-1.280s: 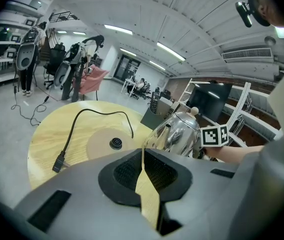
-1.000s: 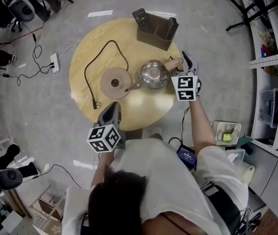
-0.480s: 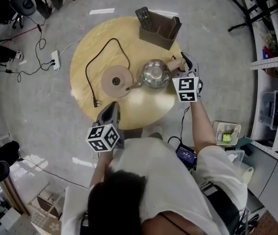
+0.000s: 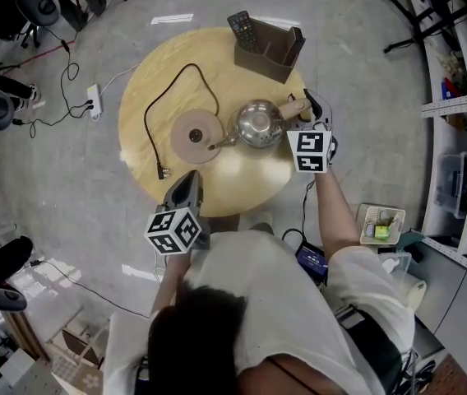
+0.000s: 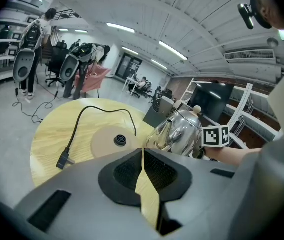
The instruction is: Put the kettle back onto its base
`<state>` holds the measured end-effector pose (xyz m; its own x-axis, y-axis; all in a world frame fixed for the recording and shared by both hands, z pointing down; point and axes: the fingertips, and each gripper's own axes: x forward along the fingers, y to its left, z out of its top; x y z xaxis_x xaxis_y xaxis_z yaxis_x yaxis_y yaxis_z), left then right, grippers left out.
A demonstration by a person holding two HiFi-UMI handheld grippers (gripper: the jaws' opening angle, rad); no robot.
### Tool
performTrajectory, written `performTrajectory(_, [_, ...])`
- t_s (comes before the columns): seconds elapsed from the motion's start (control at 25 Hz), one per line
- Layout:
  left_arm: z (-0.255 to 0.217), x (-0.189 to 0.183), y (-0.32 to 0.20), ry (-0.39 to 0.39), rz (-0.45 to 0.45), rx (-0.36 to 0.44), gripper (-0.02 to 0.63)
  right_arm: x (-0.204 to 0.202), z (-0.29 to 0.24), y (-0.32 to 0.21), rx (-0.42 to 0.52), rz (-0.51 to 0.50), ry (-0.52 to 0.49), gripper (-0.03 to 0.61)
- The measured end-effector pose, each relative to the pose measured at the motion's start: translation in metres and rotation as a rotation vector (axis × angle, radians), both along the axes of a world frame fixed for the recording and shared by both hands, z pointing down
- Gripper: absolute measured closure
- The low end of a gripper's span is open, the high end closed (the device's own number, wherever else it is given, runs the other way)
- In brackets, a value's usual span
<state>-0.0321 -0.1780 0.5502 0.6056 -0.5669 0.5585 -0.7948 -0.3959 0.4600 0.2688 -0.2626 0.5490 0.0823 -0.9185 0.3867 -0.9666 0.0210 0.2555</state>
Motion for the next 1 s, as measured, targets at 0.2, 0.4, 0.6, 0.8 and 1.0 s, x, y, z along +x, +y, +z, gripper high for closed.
performTrajectory(0.2, [0.000,-0.003,-0.001,0.001,-0.001,0.006,0.580,0.000,0.000,0.004,0.013,0.038,-0.012,0.431])
performTrajectory(0.4, [0.001,-0.007,0.000,0.004,-0.008,0.004,0.580,0.000,-0.001,0.008,0.027,0.075,-0.029,0.433])
performTrajectory(0.6, [0.003,-0.012,0.001,0.004,-0.015,-0.001,0.580,0.001,-0.002,0.012,0.042,0.133,-0.051,0.433])
performTrajectory(0.8, [0.003,-0.018,0.000,0.001,-0.024,-0.001,0.580,0.008,-0.011,0.016,0.067,0.180,-0.056,0.433])
performTrajectory(1.0, [0.006,-0.022,0.002,0.009,-0.029,-0.006,0.580,0.018,-0.020,0.018,0.081,0.220,-0.075,0.432])
